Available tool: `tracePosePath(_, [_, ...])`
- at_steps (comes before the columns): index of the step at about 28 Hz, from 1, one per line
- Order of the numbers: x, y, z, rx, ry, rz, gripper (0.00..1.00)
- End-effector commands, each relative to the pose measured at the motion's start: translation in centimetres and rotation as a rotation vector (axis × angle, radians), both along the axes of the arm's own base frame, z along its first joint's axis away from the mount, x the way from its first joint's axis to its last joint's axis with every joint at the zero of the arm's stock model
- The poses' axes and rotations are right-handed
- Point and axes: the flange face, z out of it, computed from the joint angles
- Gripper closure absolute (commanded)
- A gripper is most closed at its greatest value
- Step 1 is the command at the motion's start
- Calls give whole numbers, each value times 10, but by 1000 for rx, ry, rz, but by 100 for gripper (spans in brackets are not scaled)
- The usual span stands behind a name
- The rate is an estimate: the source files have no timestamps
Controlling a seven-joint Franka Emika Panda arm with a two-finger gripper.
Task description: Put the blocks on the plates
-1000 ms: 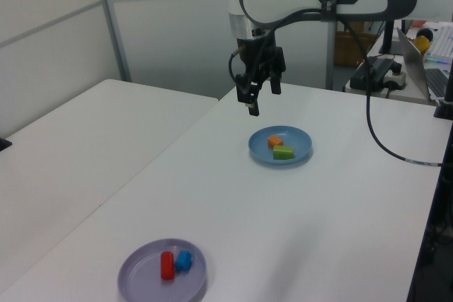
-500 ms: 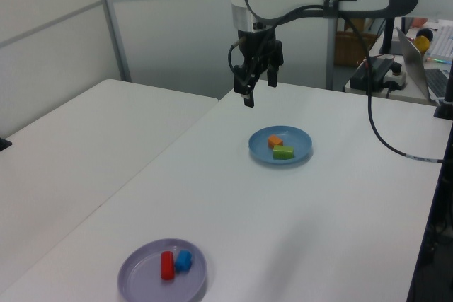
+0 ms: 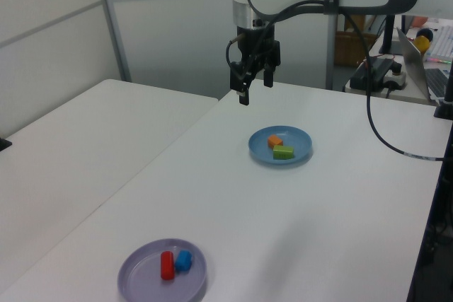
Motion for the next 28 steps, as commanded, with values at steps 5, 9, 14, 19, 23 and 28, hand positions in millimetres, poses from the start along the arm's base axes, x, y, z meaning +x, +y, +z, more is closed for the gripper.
tracePosePath(5, [-2,-2,-4,18,-9,7,0])
tracePosePath(9, [-1,-3,-4,17,-14,6,0])
tracePosePath(14, [0,-2,-4,19,-14,6,0])
tracePosePath(19, [0,-2,-3,19,-14,3,0])
tracePosePath(23, [0,-2,-3,19,-16,4,0])
tracePosePath(28, [0,0,-3,19,-16,6,0])
